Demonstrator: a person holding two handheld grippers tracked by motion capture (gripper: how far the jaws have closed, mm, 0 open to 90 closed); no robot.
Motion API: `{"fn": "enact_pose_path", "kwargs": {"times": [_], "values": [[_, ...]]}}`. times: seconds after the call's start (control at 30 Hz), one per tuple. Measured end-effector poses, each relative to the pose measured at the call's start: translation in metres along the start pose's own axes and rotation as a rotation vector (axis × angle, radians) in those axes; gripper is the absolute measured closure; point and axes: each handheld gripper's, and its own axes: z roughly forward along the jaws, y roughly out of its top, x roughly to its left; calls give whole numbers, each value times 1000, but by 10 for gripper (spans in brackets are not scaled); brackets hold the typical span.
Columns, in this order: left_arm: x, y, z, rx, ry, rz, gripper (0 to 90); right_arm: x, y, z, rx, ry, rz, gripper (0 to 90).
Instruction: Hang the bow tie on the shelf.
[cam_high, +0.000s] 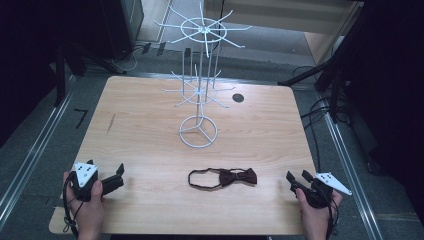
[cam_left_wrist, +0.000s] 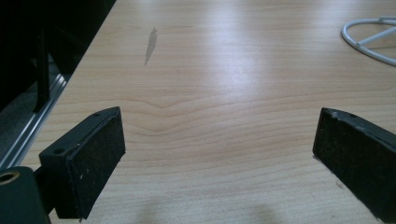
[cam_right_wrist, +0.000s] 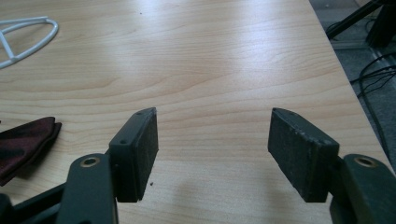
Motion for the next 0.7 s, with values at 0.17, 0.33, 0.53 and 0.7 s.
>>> {"fn": "enact_pose_path", "kwargs": {"times": [0.17, 0.33, 0.53, 0.7], "values": [[-2, 1, 2, 28, -16, 20, 32, 12, 4, 0, 18, 44, -56, 357], [-1, 0, 0, 11, -27, 17, 32, 30, 11, -3, 15, 78, -107, 357], [1, 0, 0, 8, -44, 4, 32, 60, 24, -4, 58, 170, -206, 355], [1, 0, 1, 14, -50, -2, 32, 78, 33, 0, 110, 240, -290, 353]]}}
